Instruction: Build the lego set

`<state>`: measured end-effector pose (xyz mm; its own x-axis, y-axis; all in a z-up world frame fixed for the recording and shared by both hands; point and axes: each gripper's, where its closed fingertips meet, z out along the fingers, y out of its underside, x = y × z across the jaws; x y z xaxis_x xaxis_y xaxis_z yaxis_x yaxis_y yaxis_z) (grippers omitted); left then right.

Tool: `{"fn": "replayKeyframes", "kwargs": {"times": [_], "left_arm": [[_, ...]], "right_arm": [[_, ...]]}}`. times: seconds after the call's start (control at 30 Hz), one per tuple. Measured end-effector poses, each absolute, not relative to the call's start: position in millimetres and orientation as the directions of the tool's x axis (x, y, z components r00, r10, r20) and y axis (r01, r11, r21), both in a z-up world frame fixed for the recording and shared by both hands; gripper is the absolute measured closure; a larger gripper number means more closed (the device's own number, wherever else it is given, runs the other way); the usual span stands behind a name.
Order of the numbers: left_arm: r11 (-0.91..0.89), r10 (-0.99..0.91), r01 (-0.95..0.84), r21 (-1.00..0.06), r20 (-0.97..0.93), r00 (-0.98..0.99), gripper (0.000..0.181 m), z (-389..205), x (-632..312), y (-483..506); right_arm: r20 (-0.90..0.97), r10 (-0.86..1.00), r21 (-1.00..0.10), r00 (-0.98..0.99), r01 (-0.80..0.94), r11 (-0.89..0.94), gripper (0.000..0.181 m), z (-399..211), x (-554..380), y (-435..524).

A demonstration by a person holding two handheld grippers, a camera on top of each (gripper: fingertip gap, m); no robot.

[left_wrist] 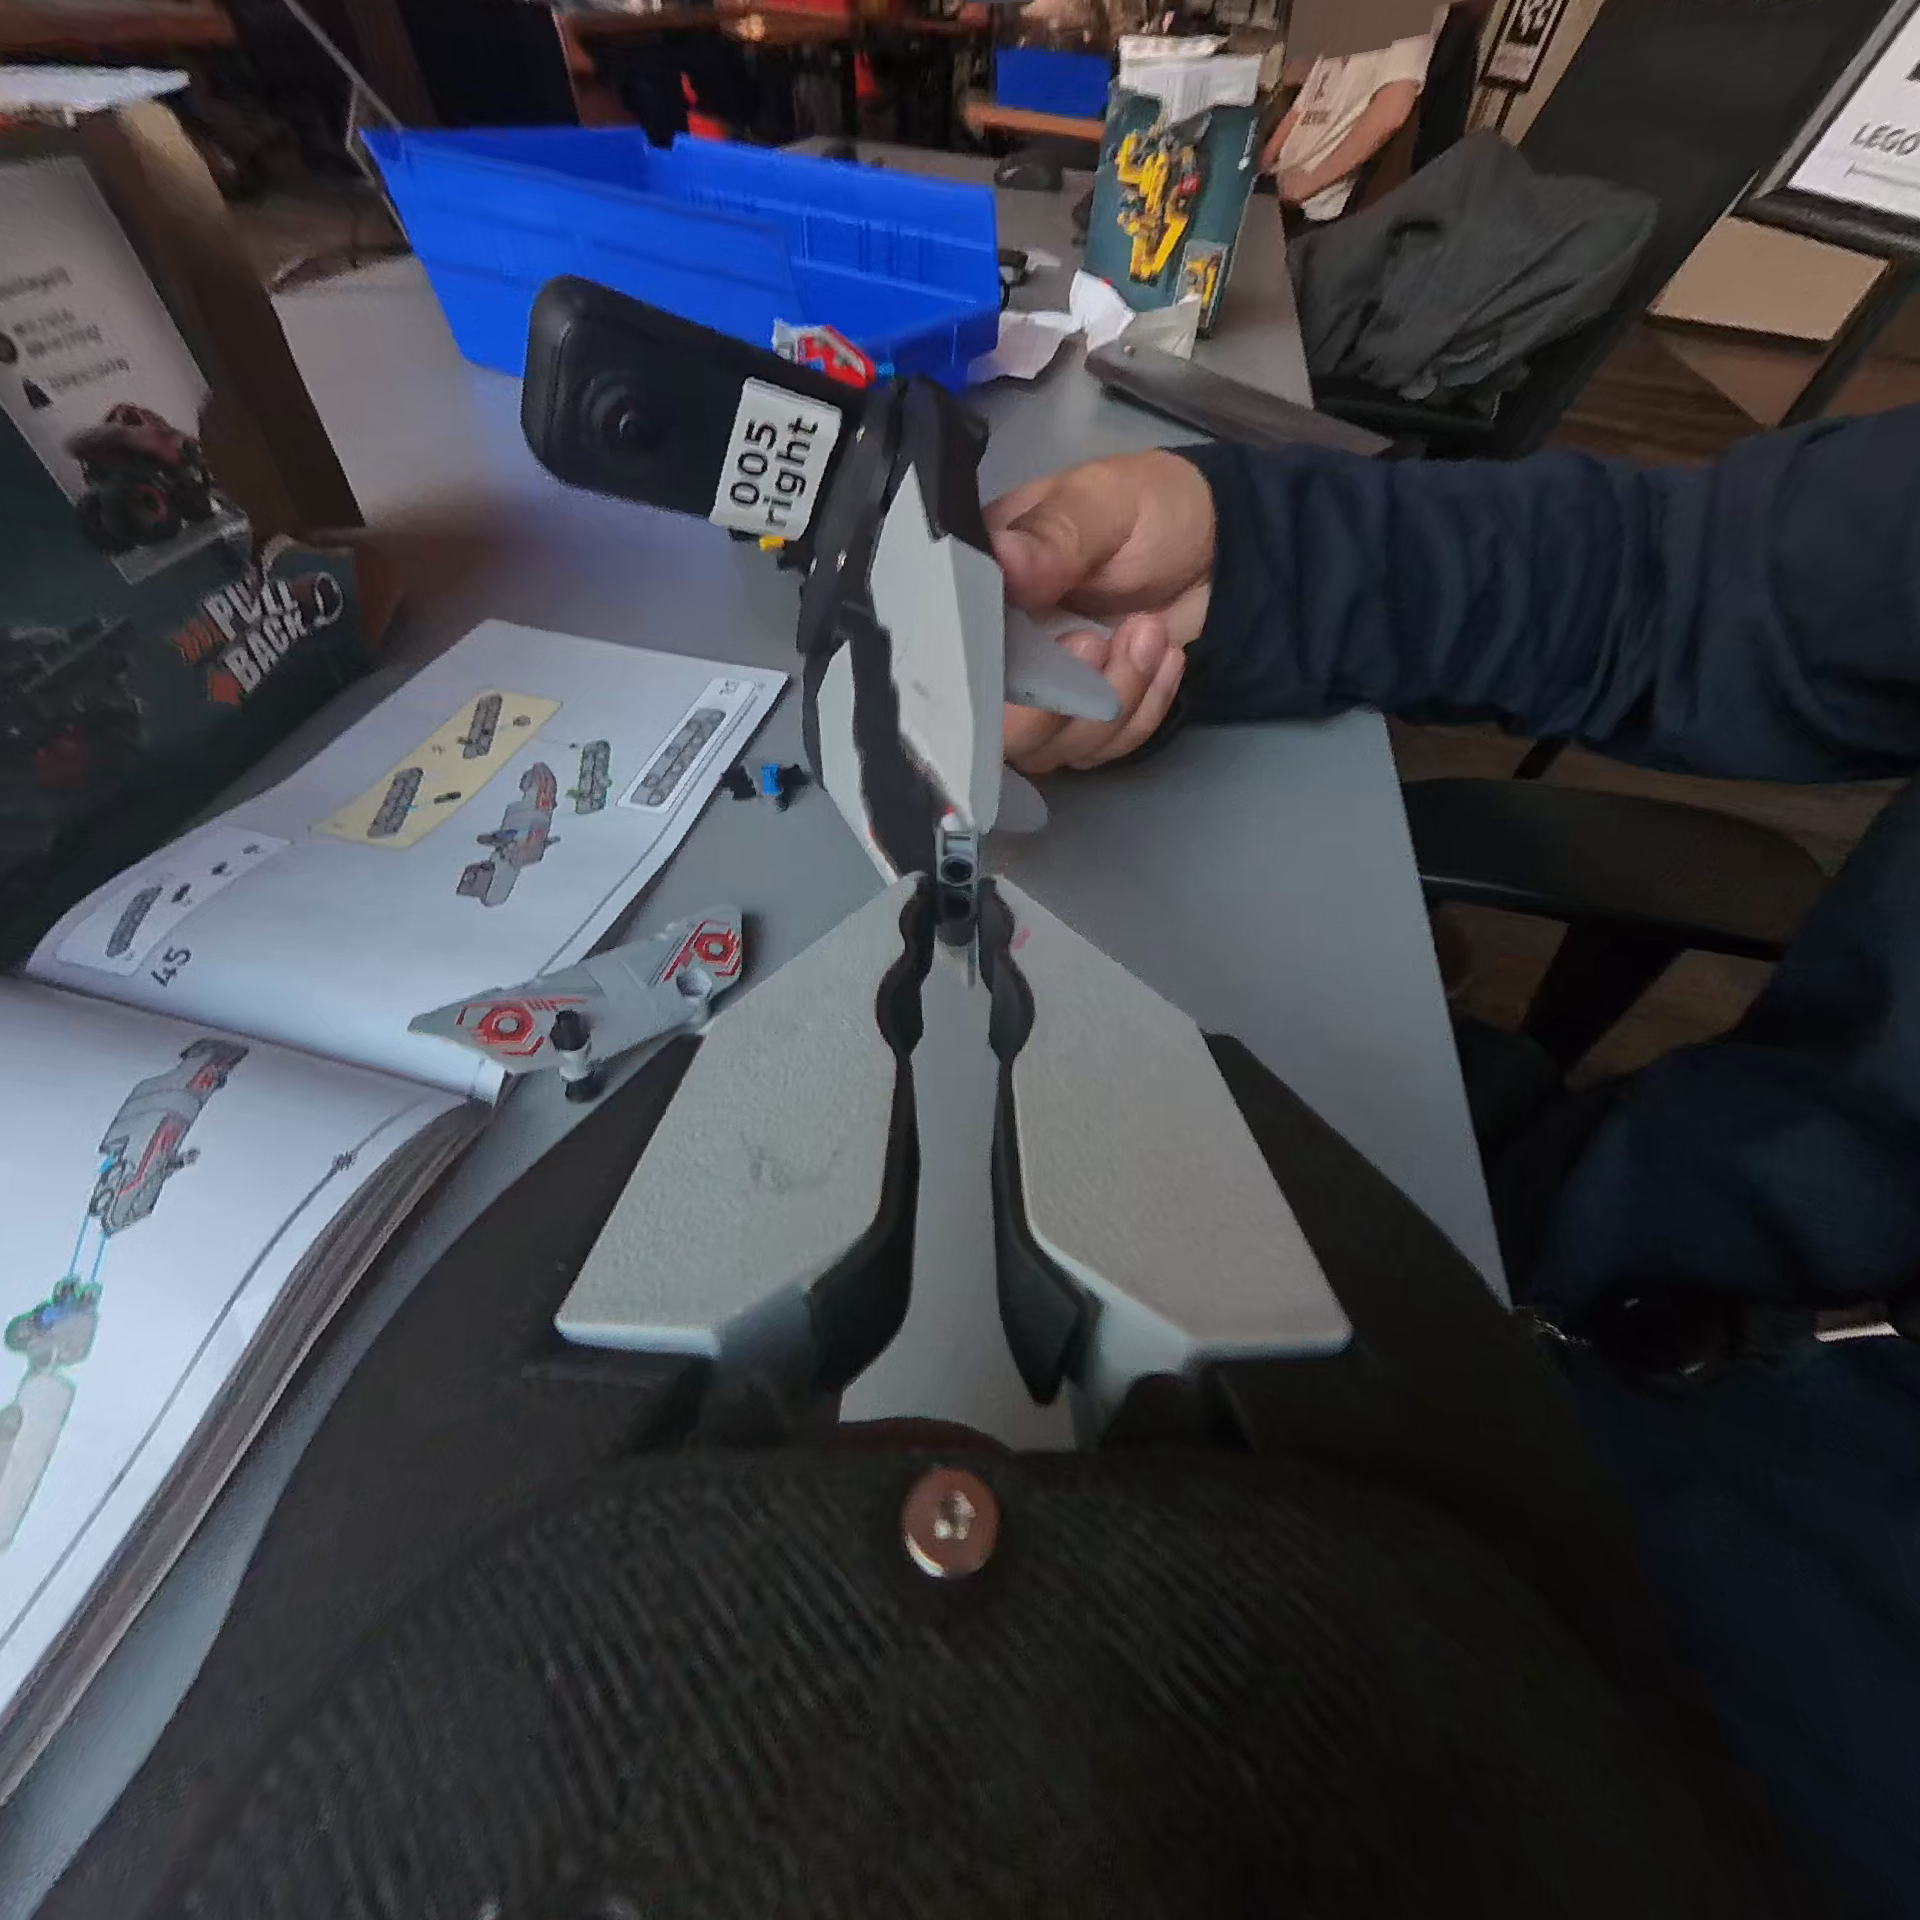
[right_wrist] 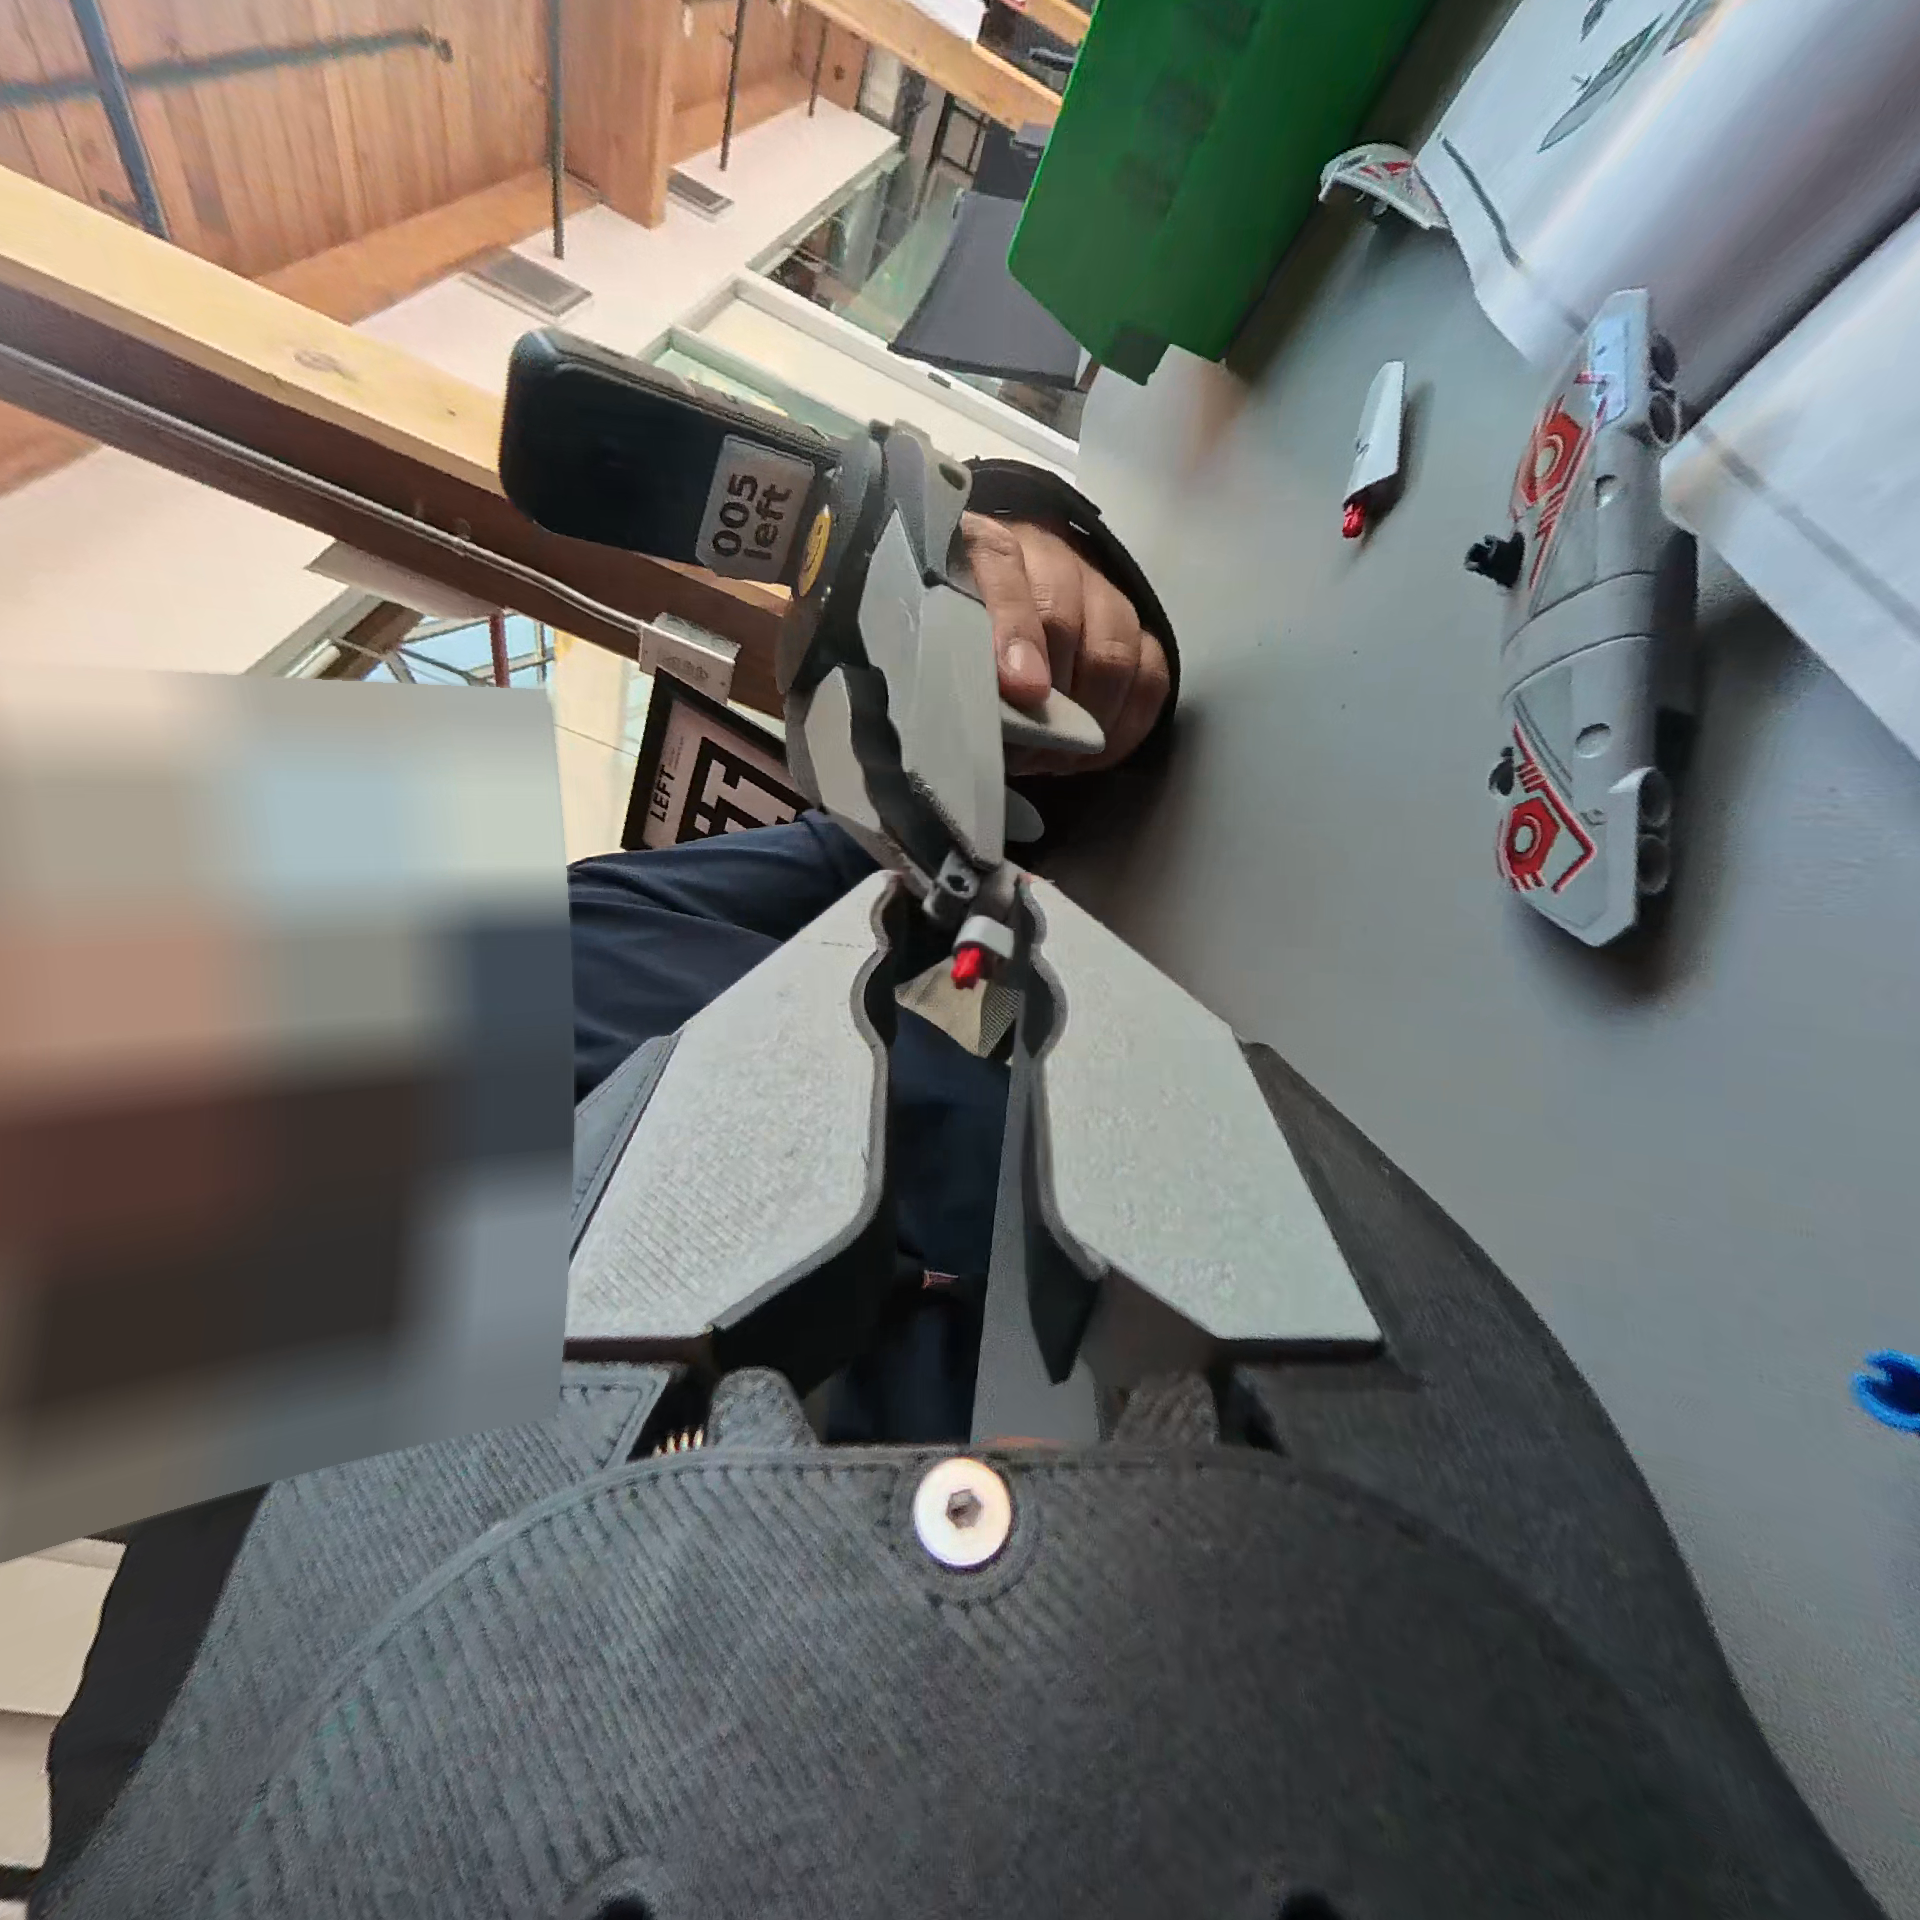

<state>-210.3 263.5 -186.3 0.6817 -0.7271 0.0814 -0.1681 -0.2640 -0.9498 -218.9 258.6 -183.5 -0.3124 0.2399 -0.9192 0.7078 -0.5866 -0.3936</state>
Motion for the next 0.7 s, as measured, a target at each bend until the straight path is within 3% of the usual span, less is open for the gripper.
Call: {"fn": "replayKeyframes", "kwargs": {"times": [0.03,0.13,0.23,0.33,0.43,0.6,0.7], "left_arm": [[-0.292,-0.716,-0.163,-0.942,0.102,0.690,0.177,-189,-212,264],[-0.488,-0.667,-0.052,-0.871,0.334,0.666,0.178,-201,-214,265],[-0.642,-0.577,0.111,-0.758,0.574,0.581,0.178,-204,-221,268],[-0.685,-0.535,0.150,-0.713,0.632,0.561,0.177,-206,-229,268],[-0.719,-0.523,0.175,-0.672,0.690,0.500,0.177,-205,-230,265],[-0.740,-0.532,0.177,-0.649,0.726,0.437,0.177,-202,-227,261],[-0.727,-0.549,0.168,-0.666,0.710,0.441,0.177,-201,-226,260]], "right_arm": [[-0.916,0.245,-0.401,-0.318,0.700,-0.590,0.159,-183,-219,260],[-0.895,0.311,-0.445,-0.319,0.679,-0.584,0.149,-186,-221,266],[-0.801,0.480,-0.584,-0.356,0.642,-0.497,0.145,-190,-220,270],[-0.653,0.660,-0.697,-0.371,0.636,-0.332,0.148,-205,-219,267],[-0.553,0.727,-0.749,-0.407,0.625,-0.220,0.155,-211,-221,258],[-0.517,0.747,-0.774,-0.417,0.601,-0.200,0.174,-210,-224,256],[-0.511,0.753,-0.777,-0.415,0.598,-0.198,0.176,-209,-223,258]]}}
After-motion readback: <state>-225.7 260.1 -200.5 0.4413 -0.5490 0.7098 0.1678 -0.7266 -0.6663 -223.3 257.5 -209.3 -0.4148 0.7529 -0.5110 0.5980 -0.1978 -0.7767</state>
